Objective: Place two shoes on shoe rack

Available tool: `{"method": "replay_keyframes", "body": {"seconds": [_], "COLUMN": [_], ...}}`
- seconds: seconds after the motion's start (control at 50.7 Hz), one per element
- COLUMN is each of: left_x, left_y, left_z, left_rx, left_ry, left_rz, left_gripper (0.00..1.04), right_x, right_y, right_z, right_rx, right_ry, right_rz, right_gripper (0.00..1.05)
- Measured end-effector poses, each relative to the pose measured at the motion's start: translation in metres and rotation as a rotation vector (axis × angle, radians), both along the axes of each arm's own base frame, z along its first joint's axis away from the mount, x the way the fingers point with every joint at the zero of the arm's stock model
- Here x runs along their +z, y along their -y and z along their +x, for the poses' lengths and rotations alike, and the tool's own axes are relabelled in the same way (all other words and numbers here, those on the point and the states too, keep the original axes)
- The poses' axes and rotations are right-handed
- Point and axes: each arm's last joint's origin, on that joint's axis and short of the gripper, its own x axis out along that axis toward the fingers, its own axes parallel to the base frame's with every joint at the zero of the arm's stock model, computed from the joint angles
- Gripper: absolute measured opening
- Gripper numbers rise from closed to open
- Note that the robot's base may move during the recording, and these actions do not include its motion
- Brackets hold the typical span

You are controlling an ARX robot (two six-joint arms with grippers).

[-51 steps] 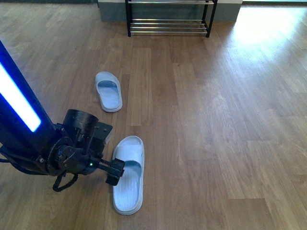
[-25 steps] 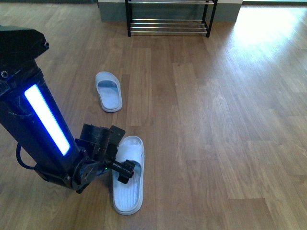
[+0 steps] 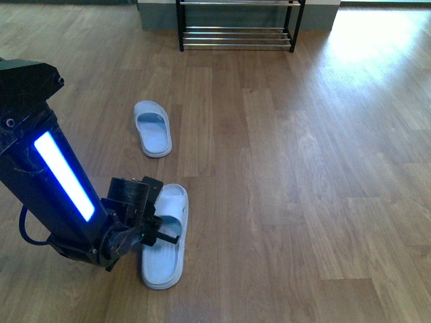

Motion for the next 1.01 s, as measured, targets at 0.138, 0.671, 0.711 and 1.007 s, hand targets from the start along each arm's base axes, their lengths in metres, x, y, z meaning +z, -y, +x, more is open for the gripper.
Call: {"method": "replay_keyframes", "body": {"seconds": [0.138,0.671,0.711,1.007], "left_x": [0.006,0.260,0.272,0.342], "left_y": [-0.009,-0.098,-0.103,-0.121], "left_z": [0.004,-0.070,-0.086,-0.207], "left_rx": [0.050,0.445,0.454,0.516], "left_ry": [0.002,0.309,0.327,0.427], "left_rz": [0.031,-0.069,-0.064,-0.048], "left_gripper": [0.02,0.02,0.02,0.02], "right_x": [0.000,0.000,0.000,0.000], "right_y": [0.000,0.000,0.000,0.000], "right_z": [0.000,0.000,0.000,0.000], "right_rx": [0.000,0.000,0.000,0.000], "right_ry": [0.000,0.000,0.000,0.000], "right_rz": [0.000,0.000,0.000,0.000], "right_gripper": [0.95,0.95,0.95,0.95]}}
